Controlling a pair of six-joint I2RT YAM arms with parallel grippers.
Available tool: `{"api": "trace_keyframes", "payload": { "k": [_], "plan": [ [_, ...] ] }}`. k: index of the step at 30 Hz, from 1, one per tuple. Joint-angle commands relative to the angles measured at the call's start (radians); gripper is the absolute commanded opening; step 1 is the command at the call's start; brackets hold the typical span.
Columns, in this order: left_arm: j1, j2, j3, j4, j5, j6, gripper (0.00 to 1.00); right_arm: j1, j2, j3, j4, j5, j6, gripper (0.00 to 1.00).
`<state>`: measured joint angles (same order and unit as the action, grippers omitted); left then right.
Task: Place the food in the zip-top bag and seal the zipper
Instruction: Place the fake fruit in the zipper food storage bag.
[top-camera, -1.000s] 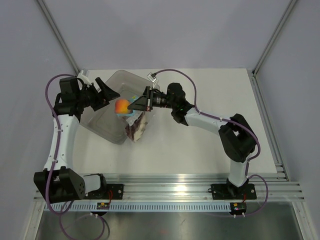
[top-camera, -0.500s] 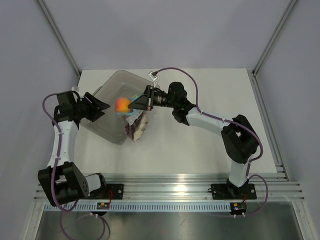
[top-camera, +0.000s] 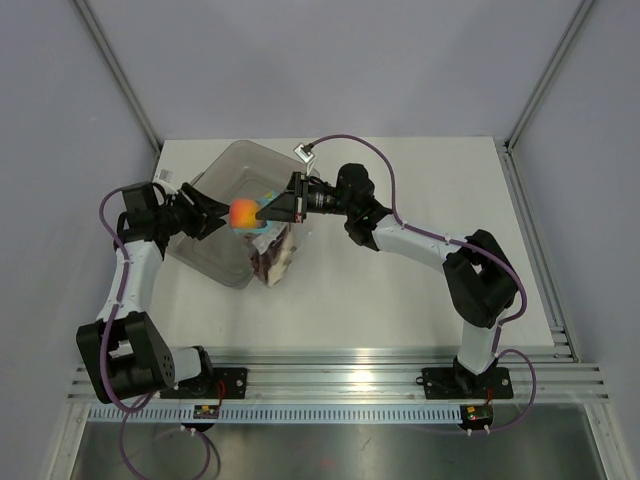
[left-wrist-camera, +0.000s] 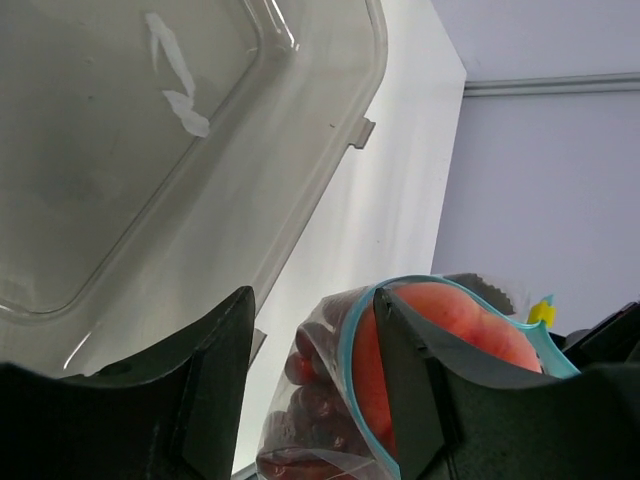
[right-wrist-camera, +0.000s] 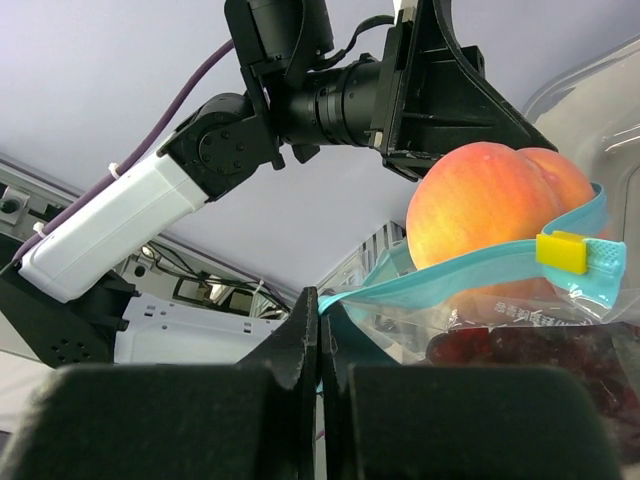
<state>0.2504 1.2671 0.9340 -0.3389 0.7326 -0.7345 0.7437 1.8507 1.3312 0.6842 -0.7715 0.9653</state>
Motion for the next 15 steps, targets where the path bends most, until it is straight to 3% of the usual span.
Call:
{"api": "trace_keyframes", "payload": {
  "k": [1, 15],
  "plan": [
    [-0.011, 0.000, -0.018, 0.095, 0.093, -0.043, 0.53, 0.009, -0.004, 0.060, 0.078, -0.022, 0.007, 0.00],
    [-0.043, -0.023, -0.055, 0.130, 0.151, -0.062, 0.43, 0.013, 0.038, 0.112, 0.069, -0.032, 0.013, 0.00]
  ]
}}
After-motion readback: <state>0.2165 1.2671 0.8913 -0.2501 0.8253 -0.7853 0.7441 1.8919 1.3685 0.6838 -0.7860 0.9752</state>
